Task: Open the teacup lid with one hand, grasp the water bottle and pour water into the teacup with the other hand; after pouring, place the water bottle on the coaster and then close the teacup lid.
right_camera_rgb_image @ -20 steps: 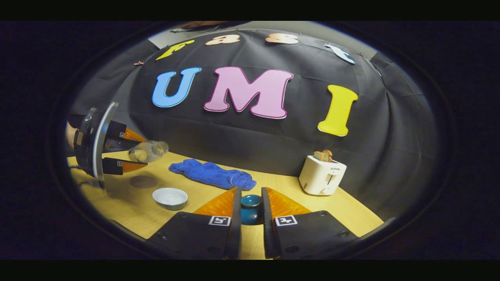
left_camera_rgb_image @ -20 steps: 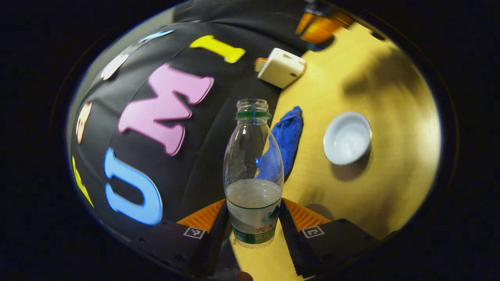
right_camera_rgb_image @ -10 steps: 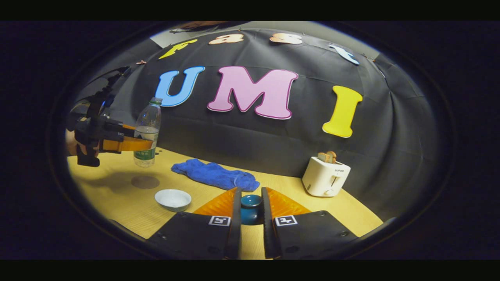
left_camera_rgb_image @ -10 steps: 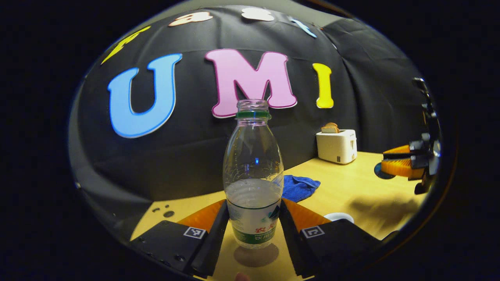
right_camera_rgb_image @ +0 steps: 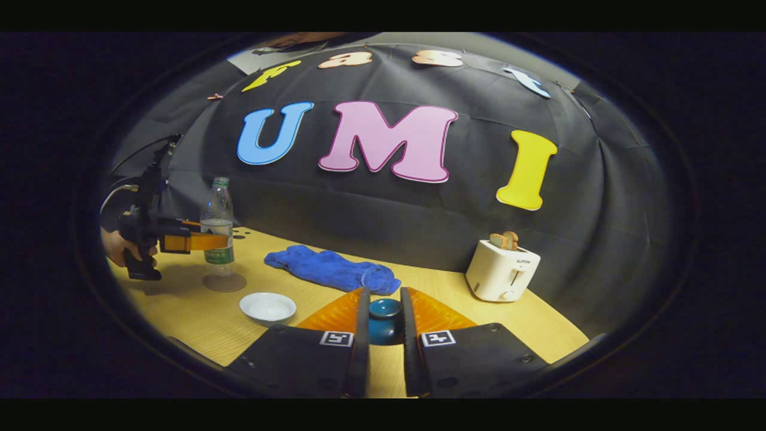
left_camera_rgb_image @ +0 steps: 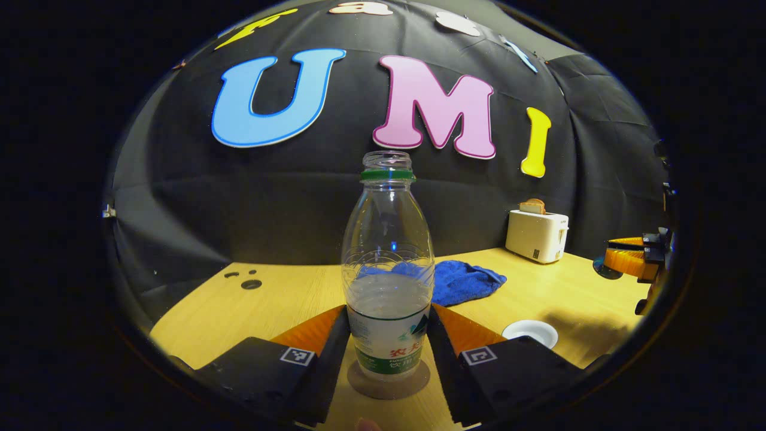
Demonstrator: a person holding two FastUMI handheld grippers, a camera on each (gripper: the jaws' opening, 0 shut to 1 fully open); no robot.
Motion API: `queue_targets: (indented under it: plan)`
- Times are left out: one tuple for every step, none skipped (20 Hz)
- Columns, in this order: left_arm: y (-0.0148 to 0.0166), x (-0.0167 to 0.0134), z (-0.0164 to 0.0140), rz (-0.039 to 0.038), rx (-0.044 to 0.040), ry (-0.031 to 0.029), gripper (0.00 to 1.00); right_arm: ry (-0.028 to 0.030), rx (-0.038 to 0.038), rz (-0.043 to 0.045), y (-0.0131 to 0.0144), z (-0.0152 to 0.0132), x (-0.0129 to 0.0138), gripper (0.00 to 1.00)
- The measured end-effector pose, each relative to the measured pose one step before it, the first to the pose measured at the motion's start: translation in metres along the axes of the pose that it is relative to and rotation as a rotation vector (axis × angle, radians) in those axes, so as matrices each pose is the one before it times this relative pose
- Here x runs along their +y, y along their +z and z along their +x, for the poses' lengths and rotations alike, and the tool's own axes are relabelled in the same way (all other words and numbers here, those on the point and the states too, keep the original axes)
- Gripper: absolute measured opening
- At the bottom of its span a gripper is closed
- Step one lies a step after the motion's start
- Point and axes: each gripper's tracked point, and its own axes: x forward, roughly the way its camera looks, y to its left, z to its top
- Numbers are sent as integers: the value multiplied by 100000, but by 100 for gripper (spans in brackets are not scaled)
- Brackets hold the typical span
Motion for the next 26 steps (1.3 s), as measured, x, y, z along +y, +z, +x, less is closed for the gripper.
queue_targets:
  plan:
    - [-624,286,100,-491,804,947,74,63,66,-71,-13,29,-19,27]
    - [-459,223,65,-253,891,566,75,45,55,28,-11,33,28,27]
    - [-217,197,686,-285,646,-40,75,-4,48,36,-73,27,-25,22]
    - [-88,-59,86,-251,193,-566,75,30,262,-59,-93,49,-1,27]
    - [22,-24,-79,164,-573,-421,76,134,143,58,-103,2,40,26]
    - [79,-133,37,82,-133,-654,75,124,152,177,-29,130,60,26]
    - [-229,-198,62,194,188,-321,75,230,70,190,-4,84,99,26]
    - [32,-21,13,265,-177,7,76,48,-195,184,14,79,36,29]
    - [-53,-18,84,354,229,-47,77,114,-82,153,71,110,105,26]
    - [-220,-71,2,122,954,-134,79,163,-99,123,-37,27,64,26]
    - [-299,-77,62,120,849,-50,80,159,-34,66,-3,21,84,26]
    - [-178,-46,33,146,568,275,83,213,61,89,58,107,95,27]
    - [-66,49,-18,208,158,375,94,72,-39,13,19,36,64,27]
    - [-73,113,-72,91,86,426,95,139,-15,-10,-15,85,54,31]
    - [-234,133,-130,-341,173,104,95,108,-149,114,81,60,121,31]
    - [-172,-83,-51,-868,728,-670,95,326,-4,227,-5,69,75,27]
    - [-346,-81,-160,-731,842,71,95,374,-85,363,68,38,247,31]
    - [-401,96,-195,-568,1356,324,95,637,-2,538,10,45,231,22]
    - [-345,77,-311,-369,1131,417,95,684,-161,350,158,82,302,22]
    - [-377,143,-406,-215,1270,221,95,770,-379,238,195,183,324,22]
    - [-581,23,-412,-54,1528,141,95,1003,-465,446,215,127,464,23]
    - [-432,89,-566,99,1337,256,95,1303,-741,781,227,318,558,24]
    - [-410,182,-378,210,1017,407,95,1331,-433,756,194,290,707,25]
    - [-347,102,-623,199,708,169,95,1703,-326,776,118,295,798,26]
    - [-273,16,-677,361,407,150,95,1900,-365,751,126,222,907,31]
    - [-89,217,-628,770,-262,587,95,1981,-325,551,5,389,923,31]
